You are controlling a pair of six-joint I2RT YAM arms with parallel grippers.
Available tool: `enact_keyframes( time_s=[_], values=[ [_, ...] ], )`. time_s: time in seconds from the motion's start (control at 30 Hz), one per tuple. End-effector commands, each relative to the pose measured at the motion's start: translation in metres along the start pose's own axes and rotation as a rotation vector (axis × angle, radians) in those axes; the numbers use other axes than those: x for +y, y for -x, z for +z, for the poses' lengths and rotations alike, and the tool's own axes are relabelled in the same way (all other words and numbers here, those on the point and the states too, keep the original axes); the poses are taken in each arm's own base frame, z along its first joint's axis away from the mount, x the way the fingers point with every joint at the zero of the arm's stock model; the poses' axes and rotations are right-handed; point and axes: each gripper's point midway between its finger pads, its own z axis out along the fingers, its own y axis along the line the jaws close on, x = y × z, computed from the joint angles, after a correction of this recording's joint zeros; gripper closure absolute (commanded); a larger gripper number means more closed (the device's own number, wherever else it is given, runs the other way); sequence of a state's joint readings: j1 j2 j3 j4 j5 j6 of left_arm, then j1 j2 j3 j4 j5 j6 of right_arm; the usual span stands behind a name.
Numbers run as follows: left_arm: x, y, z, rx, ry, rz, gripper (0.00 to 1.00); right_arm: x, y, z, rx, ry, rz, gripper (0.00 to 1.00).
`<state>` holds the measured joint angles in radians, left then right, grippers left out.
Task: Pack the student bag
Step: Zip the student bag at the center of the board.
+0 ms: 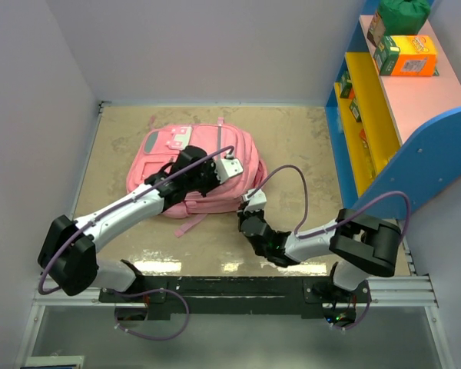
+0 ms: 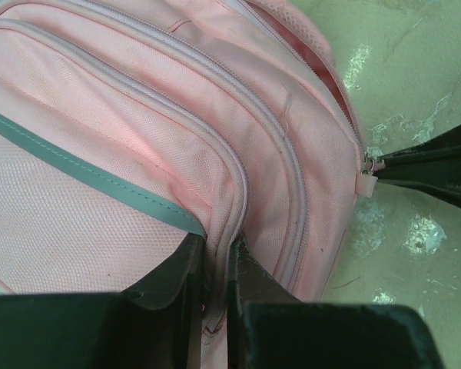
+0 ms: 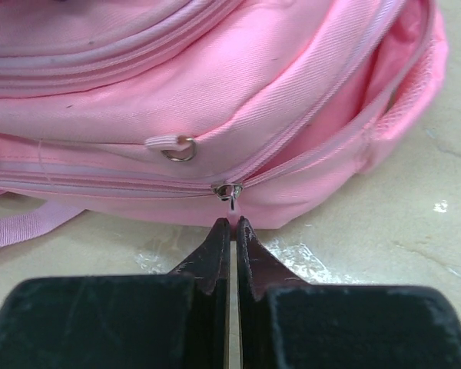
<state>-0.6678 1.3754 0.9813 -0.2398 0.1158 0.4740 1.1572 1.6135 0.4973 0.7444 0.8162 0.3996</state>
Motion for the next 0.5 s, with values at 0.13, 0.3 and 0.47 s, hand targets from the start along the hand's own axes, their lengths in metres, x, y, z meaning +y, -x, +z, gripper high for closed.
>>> enact_keyframes(
  time_s=[0.13, 0.3, 0.47],
  values=[
    [0.01, -0.01, -0.015, 0.013, 0.051, 0.015, 1.0, -0.031, 0.02, -0.001, -0.052, -0.097, 0.038, 1.0],
    [0.008, -0.02, -0.021, 0.038, 0.047, 0.037, 1.0, -0.046, 0.026, 0.002, -0.056, -0.134, 0.031, 1.0],
    [0.005, -0.034, -0.029, 0.065, 0.043, 0.063, 1.0, -0.061, 0.027, 0.004, -0.052, -0.172, 0.032, 1.0]
  ],
)
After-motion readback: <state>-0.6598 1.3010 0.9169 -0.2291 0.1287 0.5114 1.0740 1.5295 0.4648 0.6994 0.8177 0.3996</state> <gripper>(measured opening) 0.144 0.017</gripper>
